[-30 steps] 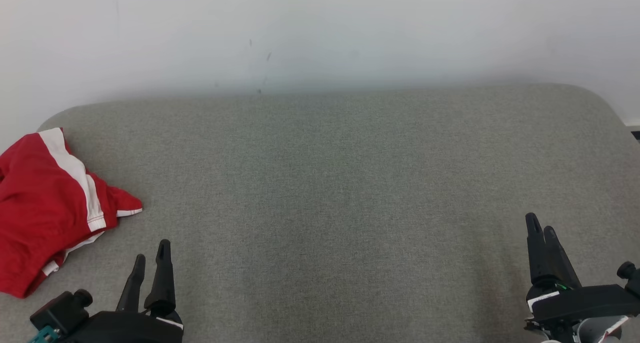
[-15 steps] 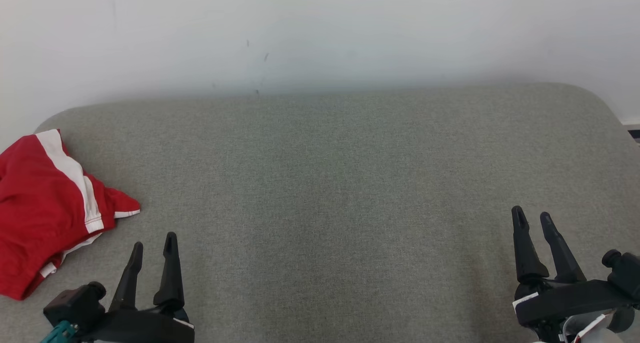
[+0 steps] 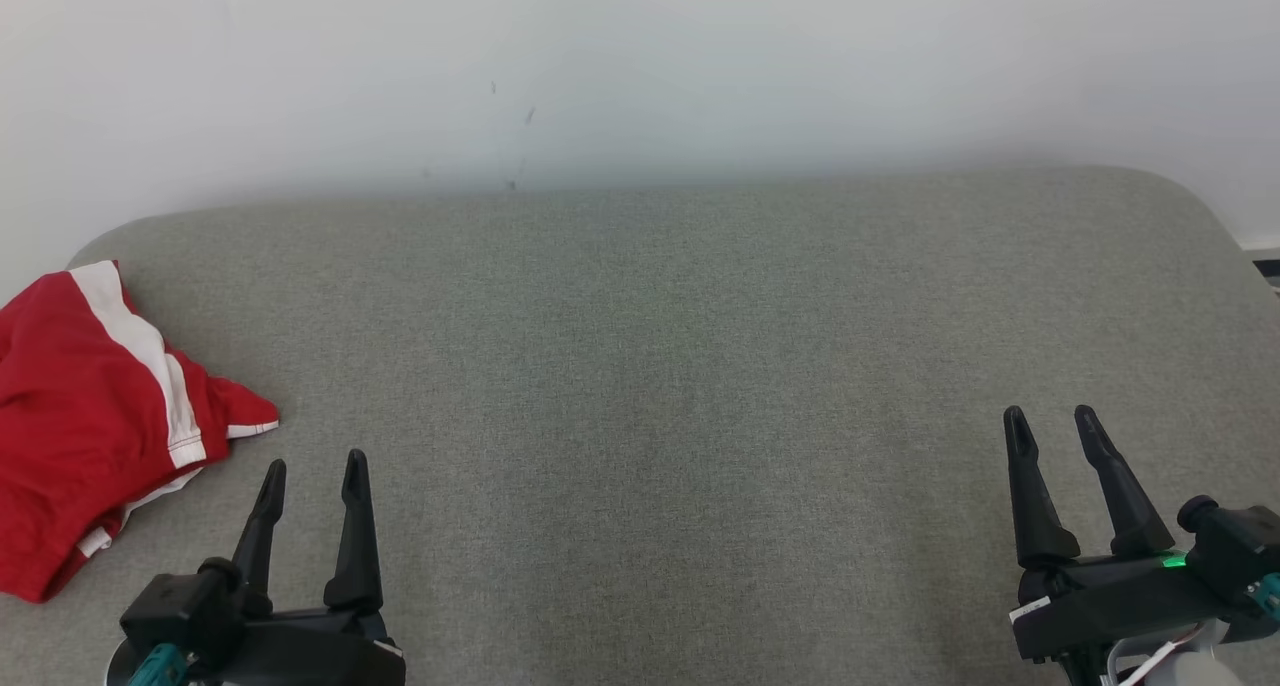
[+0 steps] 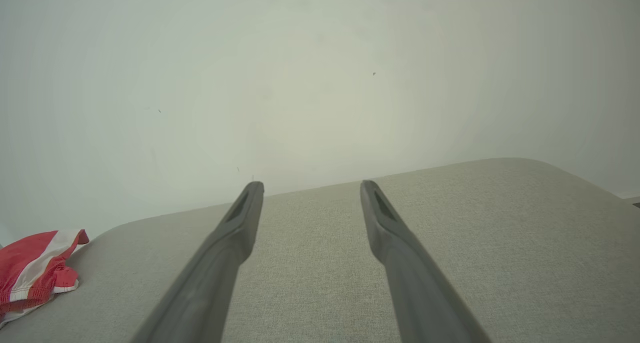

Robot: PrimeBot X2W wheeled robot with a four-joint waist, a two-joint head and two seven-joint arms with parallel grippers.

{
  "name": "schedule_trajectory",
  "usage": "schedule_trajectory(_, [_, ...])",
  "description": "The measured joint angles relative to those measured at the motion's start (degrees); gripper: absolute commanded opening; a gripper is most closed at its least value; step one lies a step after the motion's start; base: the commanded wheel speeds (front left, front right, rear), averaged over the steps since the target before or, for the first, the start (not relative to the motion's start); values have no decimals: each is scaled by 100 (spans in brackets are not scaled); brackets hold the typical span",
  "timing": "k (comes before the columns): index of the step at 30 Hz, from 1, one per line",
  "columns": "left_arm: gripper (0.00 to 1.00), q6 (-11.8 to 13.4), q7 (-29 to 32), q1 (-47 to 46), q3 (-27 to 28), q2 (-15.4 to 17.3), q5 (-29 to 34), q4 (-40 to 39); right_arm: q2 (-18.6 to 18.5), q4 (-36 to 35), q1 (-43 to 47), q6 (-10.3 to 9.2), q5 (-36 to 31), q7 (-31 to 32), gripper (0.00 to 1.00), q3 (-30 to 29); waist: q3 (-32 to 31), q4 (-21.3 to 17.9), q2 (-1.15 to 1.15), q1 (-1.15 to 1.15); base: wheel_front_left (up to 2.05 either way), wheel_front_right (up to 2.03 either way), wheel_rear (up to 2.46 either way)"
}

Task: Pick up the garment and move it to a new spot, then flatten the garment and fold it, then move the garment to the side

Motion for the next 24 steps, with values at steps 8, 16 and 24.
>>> schedule_trajectory(8, [100,52,-166,1,-47,22,595,-87,-87,-77,-4,-51,-608,-166,100,102,2,-15,0,0,0,0,0])
schedule_trajectory(16, [100,99,-278,3,-99,23,1159,-152,-151,-183,-78,-119,-1098,-314,100,169,9,-24,0,0,0,0,0])
schedule_trajectory(24, [100,91,-279,3,-43,7,1169,-148,-137,-178,-78,-119,-1099,-314,100,111,12,-24,0,0,0,0,0])
